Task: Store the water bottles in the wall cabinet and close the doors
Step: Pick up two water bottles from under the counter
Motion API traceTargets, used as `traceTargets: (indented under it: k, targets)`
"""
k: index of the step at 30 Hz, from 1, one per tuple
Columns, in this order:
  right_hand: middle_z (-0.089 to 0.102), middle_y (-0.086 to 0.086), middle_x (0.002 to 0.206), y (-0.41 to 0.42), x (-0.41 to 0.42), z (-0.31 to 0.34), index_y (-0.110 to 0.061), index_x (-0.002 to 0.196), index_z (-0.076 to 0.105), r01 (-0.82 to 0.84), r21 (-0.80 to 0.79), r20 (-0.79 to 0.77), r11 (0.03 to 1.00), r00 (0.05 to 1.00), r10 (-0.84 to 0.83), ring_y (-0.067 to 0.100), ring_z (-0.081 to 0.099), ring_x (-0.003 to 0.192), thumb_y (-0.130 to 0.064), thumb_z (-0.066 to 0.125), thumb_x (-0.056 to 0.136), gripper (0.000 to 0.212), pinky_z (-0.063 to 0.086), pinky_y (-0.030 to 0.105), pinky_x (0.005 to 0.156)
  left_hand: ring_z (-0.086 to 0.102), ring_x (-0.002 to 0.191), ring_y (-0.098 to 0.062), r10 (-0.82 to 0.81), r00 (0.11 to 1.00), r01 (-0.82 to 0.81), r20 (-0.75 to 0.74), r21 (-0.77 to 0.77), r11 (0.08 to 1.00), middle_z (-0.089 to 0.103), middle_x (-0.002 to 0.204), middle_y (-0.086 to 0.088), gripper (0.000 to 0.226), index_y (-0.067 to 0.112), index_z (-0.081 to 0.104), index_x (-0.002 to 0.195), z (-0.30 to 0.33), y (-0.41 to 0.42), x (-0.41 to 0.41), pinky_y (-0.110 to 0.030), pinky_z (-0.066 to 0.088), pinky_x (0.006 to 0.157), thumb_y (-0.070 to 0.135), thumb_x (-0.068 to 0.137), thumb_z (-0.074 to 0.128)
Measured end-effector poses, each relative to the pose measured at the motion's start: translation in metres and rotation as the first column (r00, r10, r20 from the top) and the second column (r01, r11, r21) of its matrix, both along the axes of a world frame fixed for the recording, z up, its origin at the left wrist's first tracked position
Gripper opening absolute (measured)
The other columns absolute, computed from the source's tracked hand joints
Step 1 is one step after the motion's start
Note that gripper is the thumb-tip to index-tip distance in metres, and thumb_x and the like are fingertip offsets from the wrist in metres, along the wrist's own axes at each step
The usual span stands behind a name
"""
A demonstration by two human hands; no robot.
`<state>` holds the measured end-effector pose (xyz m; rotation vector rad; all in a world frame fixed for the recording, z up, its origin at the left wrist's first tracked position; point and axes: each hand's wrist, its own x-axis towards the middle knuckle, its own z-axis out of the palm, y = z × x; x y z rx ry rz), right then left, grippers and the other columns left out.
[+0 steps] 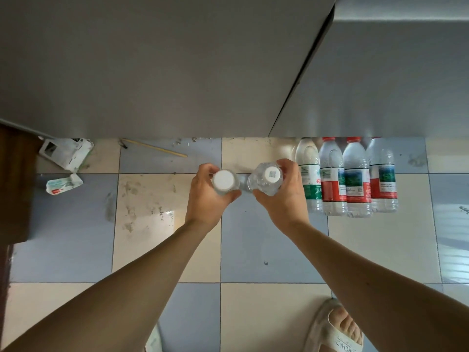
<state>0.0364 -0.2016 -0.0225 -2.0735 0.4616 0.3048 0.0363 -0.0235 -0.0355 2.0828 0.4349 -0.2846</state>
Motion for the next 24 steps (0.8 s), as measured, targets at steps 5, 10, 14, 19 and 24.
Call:
traceTargets:
  k: [5, 10, 14, 19, 24]
  targets:
    - [0.045, -0.014, 0.134, -0.009, -0.003, -0.022, -0.033, 0.158, 0.016, 0.039, 0.157, -0.202, 0.987, 0.979, -0.006, 0.009, 0.044, 0.121, -0.016, 0.092, 0.072, 0.116, 0.038, 0.026, 0.099, 0.054, 0.115, -0.022, -0.037, 0.979, 0.019, -0.199, -0.091, 0.996, 0.055, 0.126, 0.000, 0.089, 0.027, 0.035, 0.133, -0.015, 0.004, -0.001, -0.022, 0.042, 0.083, 0.018, 0.067, 0.094]
    - [0.059, -0.009, 0.135, -0.008, -0.002, -0.047, -0.039, 0.147, 0.042, 0.141, 0.364, -0.248, 0.921, 0.968, -0.050, 0.015, 0.058, 0.124, -0.005, 0.089, 0.072, 0.094, 0.053, 0.019, 0.086, 0.055, 0.123, -0.025, 0.005, 0.981, -0.041, -0.193, -0.184, 0.982, 0.059, 0.130, -0.004, 0.084, 0.023, 0.044, 0.136, -0.035, 0.005, -0.001, -0.043, 0.048, 0.105, 0.008, 0.069, 0.092]
    - [0.074, -0.014, 0.103, 0.000, 0.001, -0.047, -0.036, 0.116, 0.063, 0.180, 0.395, -0.195, 0.901, 0.975, -0.109, 0.010, 0.069, 0.103, -0.013, 0.091, 0.072, 0.057, 0.054, 0.022, 0.080, 0.057, 0.122, -0.024, 0.031, 0.982, -0.071, -0.187, -0.210, 0.975, 0.063, 0.127, -0.001, 0.080, 0.024, 0.047, 0.136, -0.039, 0.003, -0.004, -0.039, 0.049, 0.104, 0.010, 0.071, 0.091]
    - [0.071, -0.008, 0.111, 0.005, -0.011, -0.014, -0.033, 0.121, 0.061, 0.240, 0.436, -0.221, 0.867, 0.963, -0.156, 0.012, 0.067, 0.106, -0.018, 0.090, 0.075, 0.056, 0.052, 0.034, 0.087, 0.057, 0.125, -0.023, 0.093, 0.969, -0.154, -0.230, -0.262, 0.953, 0.062, 0.131, 0.001, 0.079, 0.027, 0.046, 0.139, -0.011, 0.010, -0.016, -0.047, 0.046, 0.109, 0.017, 0.074, 0.089]
    - [0.074, -0.010, 0.109, 0.007, -0.020, 0.059, -0.028, 0.127, 0.062, 0.116, 0.424, -0.171, 0.898, 0.984, -0.046, -0.004, 0.069, 0.095, -0.023, 0.088, 0.077, 0.057, 0.054, 0.014, 0.074, 0.057, 0.123, -0.018, 0.078, 0.975, -0.132, -0.209, -0.254, 0.958, 0.062, 0.129, 0.008, 0.077, 0.032, 0.046, 0.138, 0.060, 0.022, -0.020, -0.040, 0.045, 0.107, 0.025, 0.075, 0.089]
